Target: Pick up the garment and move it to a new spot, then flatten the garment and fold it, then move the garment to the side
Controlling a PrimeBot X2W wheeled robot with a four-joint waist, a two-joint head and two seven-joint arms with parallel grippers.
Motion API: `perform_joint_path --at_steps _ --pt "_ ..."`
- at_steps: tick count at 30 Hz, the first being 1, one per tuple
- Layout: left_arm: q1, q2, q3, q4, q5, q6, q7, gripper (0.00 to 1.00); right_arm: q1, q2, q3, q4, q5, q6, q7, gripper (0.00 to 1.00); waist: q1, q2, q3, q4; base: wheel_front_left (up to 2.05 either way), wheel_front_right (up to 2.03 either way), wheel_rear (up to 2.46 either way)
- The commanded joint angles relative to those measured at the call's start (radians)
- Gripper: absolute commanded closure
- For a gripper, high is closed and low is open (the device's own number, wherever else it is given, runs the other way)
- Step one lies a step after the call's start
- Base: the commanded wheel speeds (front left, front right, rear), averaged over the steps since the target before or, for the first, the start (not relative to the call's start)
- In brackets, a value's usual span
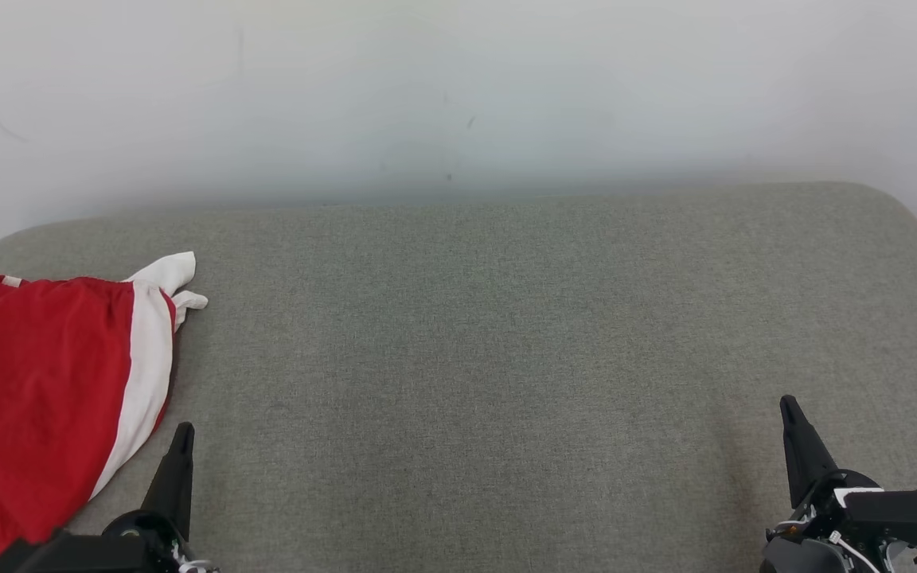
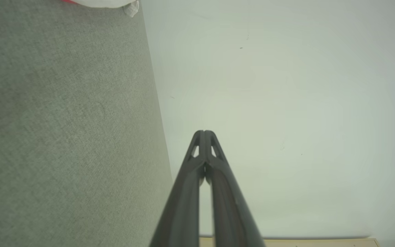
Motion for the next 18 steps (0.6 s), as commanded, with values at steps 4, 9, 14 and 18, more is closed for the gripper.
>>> perform_joint_path --at_steps 4,9,14,18 --pt "-0.005 0.006 0.002 0.001 -0.004 -0.001 0.004 1.0 -0.003 0.002 0.0 0.002 -0.003 -0.002 0.002 1.0 0.0 0.0 0.0 0.0 0.0 0.0 0.0" --pt "-0.005 0.006 0.002 0.001 -0.004 -0.001 0.004 1.0 -0.003 0.002 0.0 0.002 -0.003 -0.002 0.002 1.0 0.0 0.0 0.0 0.0 0.0 0.0 0.0" --pt "-0.005 0.006 0.002 0.001 -0.004 -0.001 0.004 1.0 -0.003 0.002 0.0 0.002 -0.003 -0.002 0.002 1.0 0.0 0.0 0.0 0.0 0.0 0.0 0.0" --pt "-0.005 0.006 0.002 0.001 -0.004 -0.001 0.004 1.0 -0.003 0.002 0.0 0.002 -0.003 -0.002 0.002 1.0 0.0 0.0 0.0 0.0 0.0 0.0 0.0"
